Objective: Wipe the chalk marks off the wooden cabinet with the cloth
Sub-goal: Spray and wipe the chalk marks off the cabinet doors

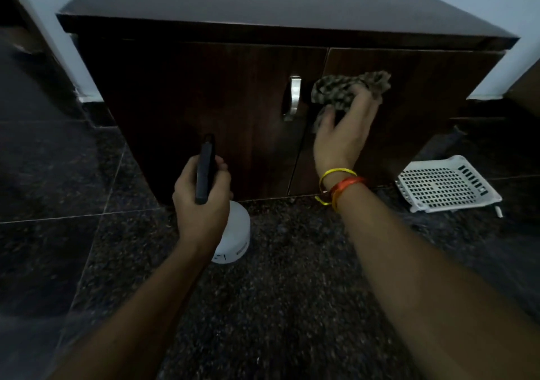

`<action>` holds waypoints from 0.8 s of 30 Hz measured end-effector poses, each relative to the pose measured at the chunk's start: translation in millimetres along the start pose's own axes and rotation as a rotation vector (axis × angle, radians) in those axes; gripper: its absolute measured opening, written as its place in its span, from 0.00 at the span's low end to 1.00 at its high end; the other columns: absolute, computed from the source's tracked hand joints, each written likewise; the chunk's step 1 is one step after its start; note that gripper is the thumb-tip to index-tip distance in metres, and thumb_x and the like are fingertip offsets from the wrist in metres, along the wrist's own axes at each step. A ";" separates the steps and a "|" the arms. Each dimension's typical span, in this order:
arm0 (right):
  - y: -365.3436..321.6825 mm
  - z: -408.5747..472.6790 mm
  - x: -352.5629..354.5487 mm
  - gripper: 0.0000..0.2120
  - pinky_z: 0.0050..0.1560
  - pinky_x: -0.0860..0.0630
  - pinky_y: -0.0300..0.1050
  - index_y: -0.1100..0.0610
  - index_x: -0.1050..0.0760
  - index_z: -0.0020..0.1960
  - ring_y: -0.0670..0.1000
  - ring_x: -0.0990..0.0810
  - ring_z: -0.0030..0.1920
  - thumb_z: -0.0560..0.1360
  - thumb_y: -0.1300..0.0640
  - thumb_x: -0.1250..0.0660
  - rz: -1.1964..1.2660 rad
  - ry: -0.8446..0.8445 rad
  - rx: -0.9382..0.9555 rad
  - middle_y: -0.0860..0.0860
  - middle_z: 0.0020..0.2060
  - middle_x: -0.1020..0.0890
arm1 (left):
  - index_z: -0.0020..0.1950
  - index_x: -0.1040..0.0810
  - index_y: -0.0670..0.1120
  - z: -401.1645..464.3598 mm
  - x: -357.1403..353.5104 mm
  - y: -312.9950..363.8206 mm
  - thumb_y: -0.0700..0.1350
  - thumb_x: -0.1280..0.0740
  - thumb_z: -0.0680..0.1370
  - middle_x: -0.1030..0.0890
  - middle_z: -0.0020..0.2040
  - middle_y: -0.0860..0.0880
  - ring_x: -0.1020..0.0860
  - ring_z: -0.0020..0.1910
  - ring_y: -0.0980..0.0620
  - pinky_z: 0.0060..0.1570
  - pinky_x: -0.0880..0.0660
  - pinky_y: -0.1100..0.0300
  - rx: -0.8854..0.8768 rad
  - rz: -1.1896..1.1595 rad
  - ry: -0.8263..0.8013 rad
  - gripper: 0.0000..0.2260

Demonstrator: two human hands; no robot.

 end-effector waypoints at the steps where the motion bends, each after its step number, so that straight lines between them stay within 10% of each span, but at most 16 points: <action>1: 3.6 -3.3 -0.6 0.17 0.54 0.44 0.17 0.64 0.31 0.61 0.48 0.30 0.60 0.72 0.68 0.35 -0.021 -0.017 -0.003 0.58 0.61 0.29 | 0.47 0.25 0.48 -1.4 -2.3 0.6 0.40 0.36 0.81 0.27 0.33 0.55 0.27 0.32 0.53 0.32 0.28 0.59 0.000 -0.002 -0.002 0.05; 8: 64.2 -52.1 -15.7 0.19 0.57 0.37 0.42 0.64 0.31 0.60 0.60 0.30 0.61 0.69 0.71 0.38 -0.140 -0.144 -0.207 0.62 0.62 0.30 | 0.48 0.24 0.48 -4.3 -7.1 4.9 0.40 0.36 0.81 0.25 0.37 0.51 0.26 0.34 0.51 0.34 0.28 0.57 -0.025 -0.033 -0.015 0.04; 16: 107.2 -87.7 -43.9 0.18 0.54 0.31 0.51 0.62 0.34 0.60 0.65 0.29 0.59 0.72 0.67 0.35 -0.218 -0.263 -0.482 0.62 0.64 0.35 | 0.48 0.24 0.43 -2.4 -11.3 -15.8 0.45 0.37 0.78 0.26 0.40 0.36 0.27 0.37 0.36 0.33 0.29 0.48 -0.017 0.027 -0.028 0.05; 24: 145.2 -69.3 -24.8 0.19 0.60 0.35 0.47 0.64 0.32 0.62 0.63 0.31 0.63 0.71 0.68 0.39 -0.193 -0.213 -0.578 0.63 0.63 0.32 | 0.49 0.23 0.40 -1.5 -39.7 -23.7 0.40 0.36 0.80 0.24 0.40 0.36 0.25 0.34 0.50 0.33 0.27 0.62 0.005 -0.001 -0.075 0.04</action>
Point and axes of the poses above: each hand's wrist, its own z-axis towards the middle knuckle, its own x-axis out of the back of the hand, y = z × x, the point moved 6 cm from there along z, towards the middle knuckle
